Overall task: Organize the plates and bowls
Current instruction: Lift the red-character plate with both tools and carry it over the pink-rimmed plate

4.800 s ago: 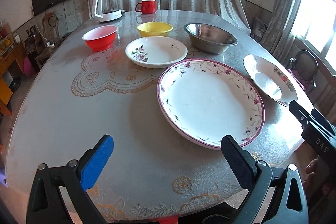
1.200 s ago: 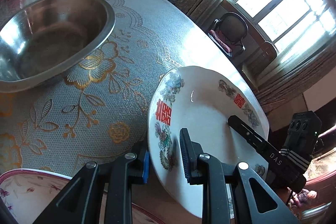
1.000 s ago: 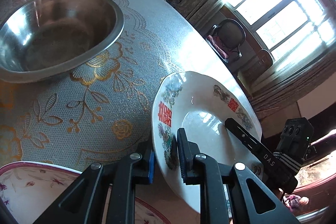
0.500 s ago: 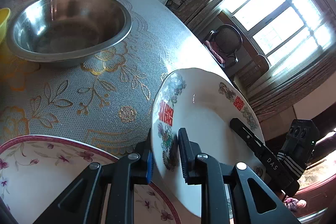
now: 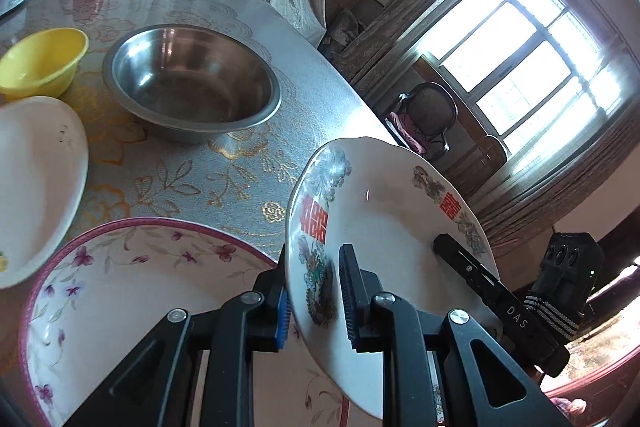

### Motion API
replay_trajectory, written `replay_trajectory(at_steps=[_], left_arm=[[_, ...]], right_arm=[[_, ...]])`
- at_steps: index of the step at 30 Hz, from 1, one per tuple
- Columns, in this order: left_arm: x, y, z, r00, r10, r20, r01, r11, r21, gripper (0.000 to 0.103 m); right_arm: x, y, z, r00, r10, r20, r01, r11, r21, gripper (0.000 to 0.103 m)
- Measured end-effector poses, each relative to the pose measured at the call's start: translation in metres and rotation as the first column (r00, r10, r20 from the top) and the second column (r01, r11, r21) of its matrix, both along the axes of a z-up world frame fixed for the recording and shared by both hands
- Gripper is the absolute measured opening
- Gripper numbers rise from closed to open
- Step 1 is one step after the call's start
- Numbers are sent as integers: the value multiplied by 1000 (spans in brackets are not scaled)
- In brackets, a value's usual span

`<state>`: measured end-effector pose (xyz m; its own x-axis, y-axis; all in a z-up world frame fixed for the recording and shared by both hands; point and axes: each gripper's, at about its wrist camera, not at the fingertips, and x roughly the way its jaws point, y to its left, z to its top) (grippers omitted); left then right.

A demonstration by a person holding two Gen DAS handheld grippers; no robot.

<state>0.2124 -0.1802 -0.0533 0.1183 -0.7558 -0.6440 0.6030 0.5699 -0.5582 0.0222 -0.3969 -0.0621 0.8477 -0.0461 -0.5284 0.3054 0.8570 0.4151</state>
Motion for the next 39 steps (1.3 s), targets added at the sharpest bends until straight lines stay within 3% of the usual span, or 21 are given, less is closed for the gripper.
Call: replay_trajectory(at_steps=[13, 21, 33, 39], left_arm=[[-15, 97, 1, 987, 163, -5, -163, 987, -15, 20], [-18, 140, -7, 970, 244, -11, -244, 970, -14, 21], [-21, 167, -31, 950, 308, -50, -308, 951, 0, 21], [-21, 157, -27, 949, 315, 13, -315, 948, 36, 21]], right_arm=[[33, 61, 5, 986, 168, 1, -168, 986, -1, 12], [52, 100, -8, 966, 254, -36, -253, 967, 31, 12], [69, 131, -28, 940, 323, -108, -322, 946, 30, 13], [76, 124, -36, 936, 328, -131, -318, 944, 90, 15]])
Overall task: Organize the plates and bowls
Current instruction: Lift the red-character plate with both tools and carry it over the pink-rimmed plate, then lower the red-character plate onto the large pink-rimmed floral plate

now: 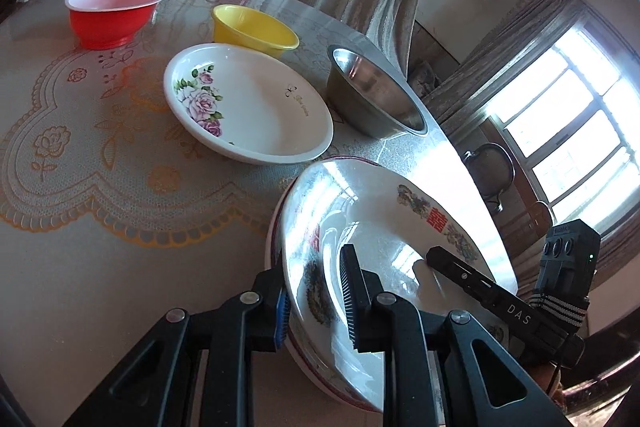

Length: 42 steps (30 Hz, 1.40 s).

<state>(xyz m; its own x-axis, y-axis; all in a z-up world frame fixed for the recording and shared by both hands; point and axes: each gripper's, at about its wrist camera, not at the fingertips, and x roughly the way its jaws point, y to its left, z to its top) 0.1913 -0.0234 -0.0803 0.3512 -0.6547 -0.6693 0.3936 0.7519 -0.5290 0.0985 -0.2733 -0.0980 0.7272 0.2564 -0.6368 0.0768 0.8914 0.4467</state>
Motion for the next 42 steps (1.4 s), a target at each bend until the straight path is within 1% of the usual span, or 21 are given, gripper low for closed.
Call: replay_trajectory(at_steps=[3, 7, 12, 15, 18, 19, 23, 26, 27, 29, 33, 36, 42], left_arm=[[-4, -6, 2, 999, 7, 44, -9, 998, 57, 21], [-9, -15, 2, 995, 8, 95, -20, 992, 125, 21], [-10, -15, 0, 994, 8, 112, -23, 991, 134, 22], [-10, -14, -1, 994, 5, 110, -20, 991, 135, 22], [-12, -16, 1, 993, 1, 116, -19, 989, 148, 22], [-13, -16, 1, 993, 1, 120, -19, 988, 153, 22], [-14, -18, 1, 992, -3, 129, -19, 985, 169, 22], [-14, -18, 1, 992, -5, 125, -17, 985, 173, 22], [-14, -19, 2, 992, -5, 125, -18, 984, 177, 22], [-15, -19, 3, 992, -4, 124, -19, 982, 186, 22], [-19, -22, 7, 990, -9, 143, -23, 975, 221, 22], [-22, -22, 10, 986, -6, 165, -34, 969, 243, 22], [-26, -25, 12, 981, -9, 196, -45, 961, 272, 22]], right_arm=[[2, -3, -5, 1000, -3, -19, 3, 1000, 6, 16], [2, -2, -1, 1000, 5, -29, -6, 999, -34, 19], [0, -9, 1, 996, 12, -88, -14, 1000, -18, 22], [-7, -11, 4, 995, 23, -100, -23, 1000, 1, 23], [-14, -10, 9, 993, 26, -115, -28, 1000, -12, 24], [-16, -11, 10, 992, 20, -127, -22, 1000, -19, 27], [-25, -18, 14, 989, 29, -143, -26, 999, 24, 27], [-29, -20, 18, 989, 37, -145, -34, 999, 20, 27], [-30, -19, 19, 989, 39, -144, -38, 999, 10, 27], [-30, -17, 21, 989, 33, -144, -38, 999, -31, 24], [-27, -7, 23, 990, 21, -143, -44, 986, -163, 23], [-24, -5, 23, 989, 15, -147, -43, 981, -190, 24], [-23, 8, 23, 988, 2, -152, -47, 955, -294, 29]])
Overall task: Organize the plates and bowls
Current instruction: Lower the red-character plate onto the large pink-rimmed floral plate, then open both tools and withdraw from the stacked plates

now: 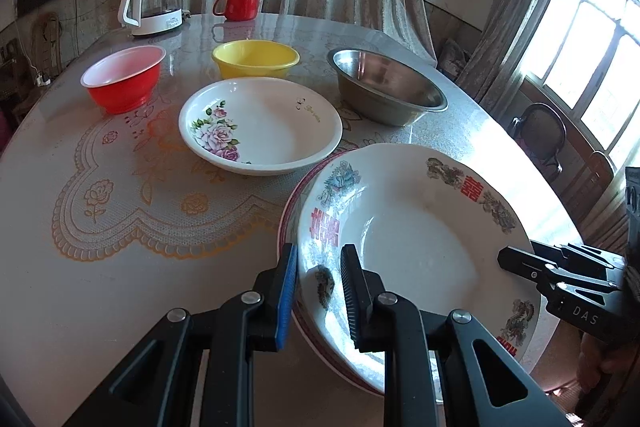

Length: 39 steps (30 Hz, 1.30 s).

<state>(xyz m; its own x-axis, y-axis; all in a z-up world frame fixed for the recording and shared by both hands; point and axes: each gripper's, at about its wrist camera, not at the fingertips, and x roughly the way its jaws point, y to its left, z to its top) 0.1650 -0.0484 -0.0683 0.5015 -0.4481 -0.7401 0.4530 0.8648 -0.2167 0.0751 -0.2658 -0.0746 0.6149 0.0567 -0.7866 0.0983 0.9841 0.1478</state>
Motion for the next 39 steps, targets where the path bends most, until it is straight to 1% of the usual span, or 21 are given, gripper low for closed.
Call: replay_trajectory(at_steps=[3, 7, 12, 15, 21, 23, 29, 30, 31, 33, 36, 38, 39], left_arm=[[-4, -2, 1, 999, 1, 35, -3, 999, 35, 22], [-5, 1, 0, 999, 14, 41, -16, 999, 45, 22], [-5, 4, -3, 999, 26, 40, -28, 999, 46, 22], [-6, 3, -2, 998, 26, 52, -29, 998, 54, 22], [-7, 3, -1, 998, 31, 61, -35, 997, 62, 23], [-7, 4, 0, 997, 38, 67, -43, 997, 65, 23], [-7, 7, 4, 995, 62, 78, -68, 994, 80, 24], [-7, 7, 4, 994, 68, 80, -75, 994, 84, 28], [-7, 8, 5, 994, 74, 83, -81, 993, 85, 35], [-8, 9, 7, 993, 81, 90, -88, 993, 81, 41], [-8, 11, 9, 992, 89, 90, -96, 992, 81, 43], [-8, 13, 9, 991, 99, 89, -106, 991, 81, 52], [-7, 13, 9, 990, 105, 89, -112, 990, 86, 59]], right_arm=[[0, 9, -2, 1000, 5, -15, -6, 998, -68, 33], [0, 25, -3, 1000, 29, -5, -29, 981, -189, 36], [5, 42, -3, 999, 51, -1, -49, 942, -331, 36], [4, 48, -3, 998, 59, 6, -52, 925, -376, 36], [0, 41, 5, 999, 39, 32, -26, 942, -335, 36], [-2, 36, 9, 998, 34, 46, -19, 951, -309, 36], [-11, 28, 22, 992, 21, 123, 8, 974, -224, 36], [-10, 28, 22, 992, 27, 126, 0, 979, -206, 36], [-10, 29, 22, 992, 34, 123, -10, 982, -188, 36], [-8, 31, 18, 992, 47, 115, -27, 986, -166, 36], [-7, 37, 14, 992, 68, 108, -51, 987, -151, 36], [-6, 38, 12, 991, 84, 105, -70, 990, -126, 36], [-6, 38, 12, 990, 93, 104, -82, 991, -107, 36]])
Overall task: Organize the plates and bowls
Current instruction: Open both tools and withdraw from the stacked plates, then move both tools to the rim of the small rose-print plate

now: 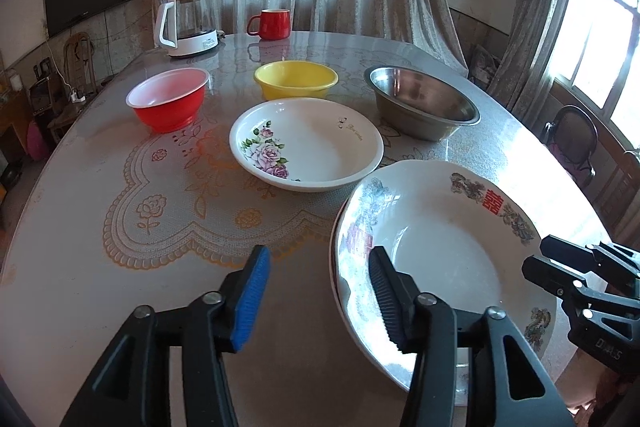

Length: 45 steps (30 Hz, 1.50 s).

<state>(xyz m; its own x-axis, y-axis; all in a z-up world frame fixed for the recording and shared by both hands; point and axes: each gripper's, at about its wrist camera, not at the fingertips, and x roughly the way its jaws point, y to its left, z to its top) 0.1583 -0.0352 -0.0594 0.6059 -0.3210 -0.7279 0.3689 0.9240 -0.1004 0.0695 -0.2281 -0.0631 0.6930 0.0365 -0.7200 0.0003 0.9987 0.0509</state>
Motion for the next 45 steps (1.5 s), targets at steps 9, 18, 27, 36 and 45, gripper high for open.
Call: replay_trajectory(at_steps=[9, 18, 27, 36, 45], left_arm=[[9, 15, 1, 999, 42, -28, -44, 996, -73, 83], [38, 44, -4, 984, 134, -118, -151, 976, -154, 90], [66, 63, -8, 965, 191, -179, -228, 950, -212, 98], [86, 69, -12, 949, 201, -242, -263, 929, -262, 99], [105, 63, -17, 946, 195, -258, -269, 917, -295, 102]], right_arm=[[0, -6, 2, 1000, 12, 18, -13, 999, 35, 36], [12, -25, 16, 990, 86, 115, -104, 981, 161, 42], [48, -15, 24, 978, 200, 50, -203, 977, 64, 65], [91, -10, 31, 971, 238, -15, -234, 964, 123, 65], [149, -1, 22, 973, 203, -107, -183, 967, 176, 54]])
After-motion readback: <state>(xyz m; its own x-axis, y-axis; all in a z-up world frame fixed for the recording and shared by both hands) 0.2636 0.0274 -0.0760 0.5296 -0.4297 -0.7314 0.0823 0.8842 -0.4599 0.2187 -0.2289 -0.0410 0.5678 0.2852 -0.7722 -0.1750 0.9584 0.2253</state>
